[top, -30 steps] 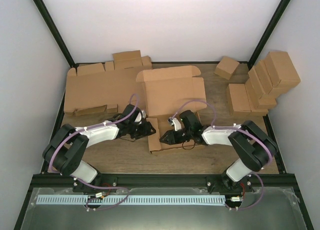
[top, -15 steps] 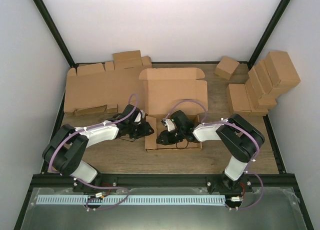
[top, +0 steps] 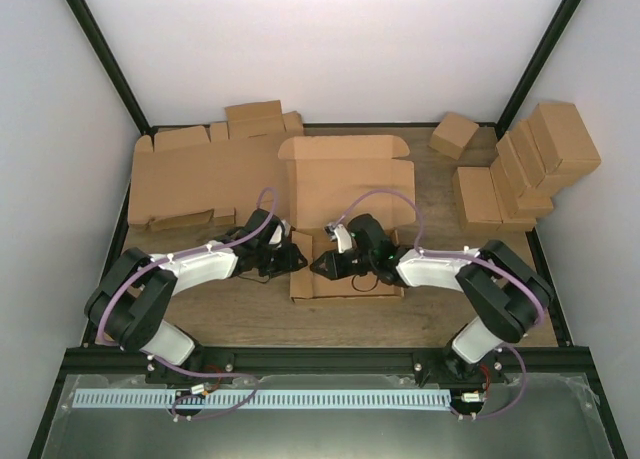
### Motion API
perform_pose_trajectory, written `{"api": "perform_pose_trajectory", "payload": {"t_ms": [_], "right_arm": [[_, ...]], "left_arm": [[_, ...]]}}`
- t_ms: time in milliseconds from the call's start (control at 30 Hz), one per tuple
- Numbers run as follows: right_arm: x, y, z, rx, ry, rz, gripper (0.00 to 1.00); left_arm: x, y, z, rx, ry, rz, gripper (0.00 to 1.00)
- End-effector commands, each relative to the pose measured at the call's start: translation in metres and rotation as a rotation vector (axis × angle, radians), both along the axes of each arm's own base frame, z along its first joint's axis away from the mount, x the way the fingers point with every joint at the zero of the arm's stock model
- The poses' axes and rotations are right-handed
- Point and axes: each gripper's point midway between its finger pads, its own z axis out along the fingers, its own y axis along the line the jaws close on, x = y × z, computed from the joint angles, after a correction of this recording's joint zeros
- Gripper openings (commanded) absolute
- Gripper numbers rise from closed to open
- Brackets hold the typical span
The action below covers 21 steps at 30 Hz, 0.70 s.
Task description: Fold the paper box
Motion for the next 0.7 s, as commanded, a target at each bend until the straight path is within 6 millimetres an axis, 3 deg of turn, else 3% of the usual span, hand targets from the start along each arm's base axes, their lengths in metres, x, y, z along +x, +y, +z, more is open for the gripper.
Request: {"api": "perform_pose_trajectory", "payload": {"t_ms": [0,333,533,667], "right_arm": [[-0.007,0.017,-0.003,0.062,0.032,0.086,0.04],[-0.007,0.029,-0.032,0.057,0.106,0.127,0.01],[-0.001,0.035,-0.030,0.074,0.095,0.129,0.01],[0.003,0.042,-0.027,0.091,0.090,0.135,0.01]], "left_arm": [[0.001,-0.003,0.007,-0.012,-0.020,-0.012,0.45],[-0.001,-0.007,0.010,-0.051,-0.015,-0.013,0.46],[-0.004,-0.007,0.009,-0.054,-0.009,-0.020,0.47],[-0.002,0.002,0.003,0.029,-0.022,-0.012,0.32]]}}
